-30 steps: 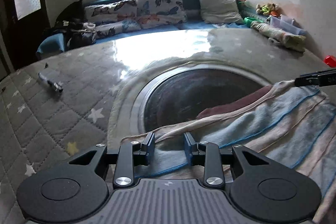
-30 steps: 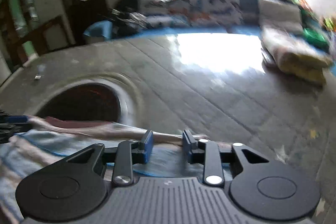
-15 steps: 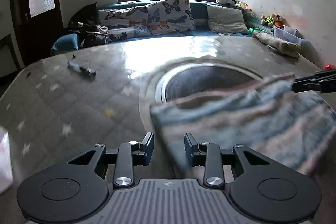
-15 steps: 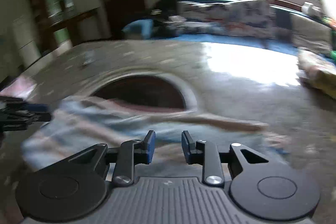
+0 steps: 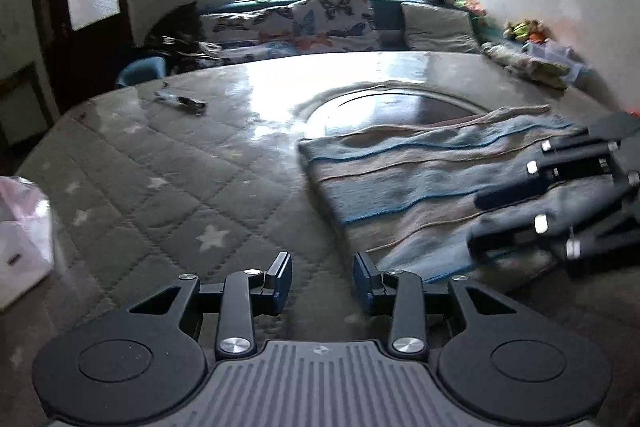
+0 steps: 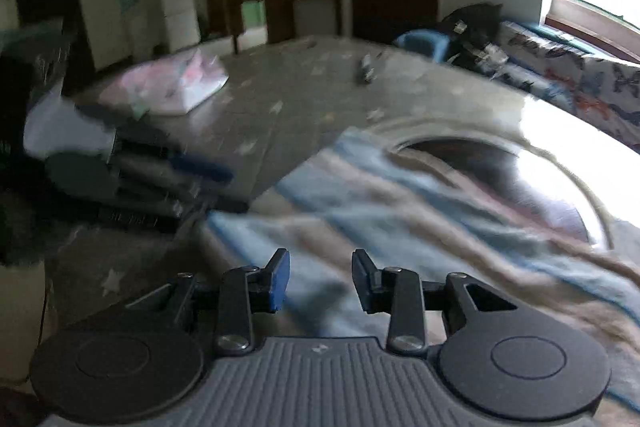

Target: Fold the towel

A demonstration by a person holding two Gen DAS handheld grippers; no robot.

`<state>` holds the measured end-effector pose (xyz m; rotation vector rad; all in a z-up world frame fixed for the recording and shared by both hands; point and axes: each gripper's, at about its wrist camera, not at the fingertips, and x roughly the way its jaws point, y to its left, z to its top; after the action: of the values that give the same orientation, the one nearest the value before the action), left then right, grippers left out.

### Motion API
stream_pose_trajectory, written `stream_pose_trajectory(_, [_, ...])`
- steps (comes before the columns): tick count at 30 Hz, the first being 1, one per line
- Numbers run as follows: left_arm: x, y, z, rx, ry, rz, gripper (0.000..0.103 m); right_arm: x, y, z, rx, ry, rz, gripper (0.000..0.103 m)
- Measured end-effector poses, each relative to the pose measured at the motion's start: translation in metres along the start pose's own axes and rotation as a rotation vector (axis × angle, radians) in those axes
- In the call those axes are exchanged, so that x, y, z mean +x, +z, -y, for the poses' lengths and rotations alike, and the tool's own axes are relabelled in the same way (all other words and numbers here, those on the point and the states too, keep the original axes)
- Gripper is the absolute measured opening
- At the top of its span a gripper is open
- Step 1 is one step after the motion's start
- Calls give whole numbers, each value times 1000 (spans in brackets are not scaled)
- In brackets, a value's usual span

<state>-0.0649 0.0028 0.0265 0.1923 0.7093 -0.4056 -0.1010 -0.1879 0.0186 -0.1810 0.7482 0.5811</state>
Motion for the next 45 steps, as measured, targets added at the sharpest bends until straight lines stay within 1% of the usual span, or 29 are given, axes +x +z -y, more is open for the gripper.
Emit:
stream_pose_trajectory(3, [-4, -3, -12, -66, -24, -9, 36, -2, 1, -3, -13, -15, -12, 34])
stream_pose_trajectory(5, [-10, -4, -20, -118, -52, -3, 37, -8, 6, -4, -12, -23, 8, 34])
stream_pose_trajectory(9, [-20, -8, -21, -171, -93, 21, 53, -16, 20, -11, -15, -15, 75, 34])
stream_pose_trajectory(10, [-23, -9, -22, -184, -104, 27, 55, -13, 23, -14, -17, -7, 76, 34])
stream_pose_trajectory(11, [-25, -9, -22, -198, -114, 33, 55, -8, 25, -17, -20, 3, 70, 34])
stream_pose_trajectory(12, [-28, -10, -23, -211, -124, 38, 59, -2, 26, -19, -27, 13, 55, 34])
stream_pose_trajectory(14, [-33, -12, -24, -237, -145, 50, 72, 12, 24, -24, -49, 35, 7, 33])
stream_pose_trajectory(15, [-35, -13, -24, -251, -155, 56, 81, 16, 23, -24, -49, 44, -8, 33])
stream_pose_trajectory(16, [-38, -14, -23, -253, -165, 63, 83, 16, 22, -22, -37, 50, -11, 33])
stream_pose_trajectory(18, [-42, -16, -17, -225, -187, 76, 83, 10, 22, -12, 15, 59, -5, 33])
stream_pose_trajectory(21, [-40, -18, -13, -227, -213, 73, 83, -5, 26, 4, 97, 56, 19, 33])
stream_pose_trajectory(23, [-35, -18, -10, -242, -216, 54, 81, -14, 29, 13, 132, 41, 31, 33])
stream_pose_trajectory(24, [-33, -19, -8, -246, -215, 44, 77, -17, 31, 17, 147, 33, 36, 33])
stream_pose_trajectory(25, [-32, -19, -6, -251, -214, 34, 69, -20, 33, 20, 157, 28, 40, 33])
stream_pose_trajectory(27, [-29, -20, -3, -272, -214, 10, 61, -24, 36, 21, 164, 30, 43, 33])
stream_pose_trajectory(29, [-28, -20, -1, -295, -201, 2, 59, -25, 39, 19, 163, 36, 41, 33])
stream_pose_trajectory(30, [-28, -20, 0, -308, -192, 1, 53, -25, 41, 18, 163, 40, 37, 33])
stream_pose_trajectory(31, [-28, -20, 1, -326, -187, -2, 37, -23, 43, 16, 165, 44, 32, 33])
stream_pose_trajectory(32, [-27, -20, 0, -350, -187, -7, 29, -21, 46, 15, 167, 47, 26, 33])
stream_pose_trajectory(34, [-27, -18, 2, -385, -187, 4, 18, -19, 49, 13, 174, 55, 13, 33])
stream_pose_trajectory(36, [-33, -15, 6, -390, -185, 44, 16, -18, 54, 13, 179, 54, 0, 34])
stream_pose_trajectory(38, [-44, -8, 14, -360, -180, 103, 15, -17, 61, 14, 181, 50, -12, 34])
stream_pose_trajectory(39, [-48, -4, 19, -343, -181, 126, 15, -17, 66, 15, 181, 50, -18, 39])
stream_pose_trajectory(40, [-50, -1, 23, -332, -186, 139, 15, -17, 71, 16, 181, 51, -25, 47])
stream_pose_trajectory(43, [-53, 8, 34, -303, -200, 175, 15, -10, 86, 16, 155, 47, -60, 51])
stream_pose_trajectory(45, [-51, 12, 39, -303, -210, 180, 15, -1, 96, 14, 121, 39, -94, 55])
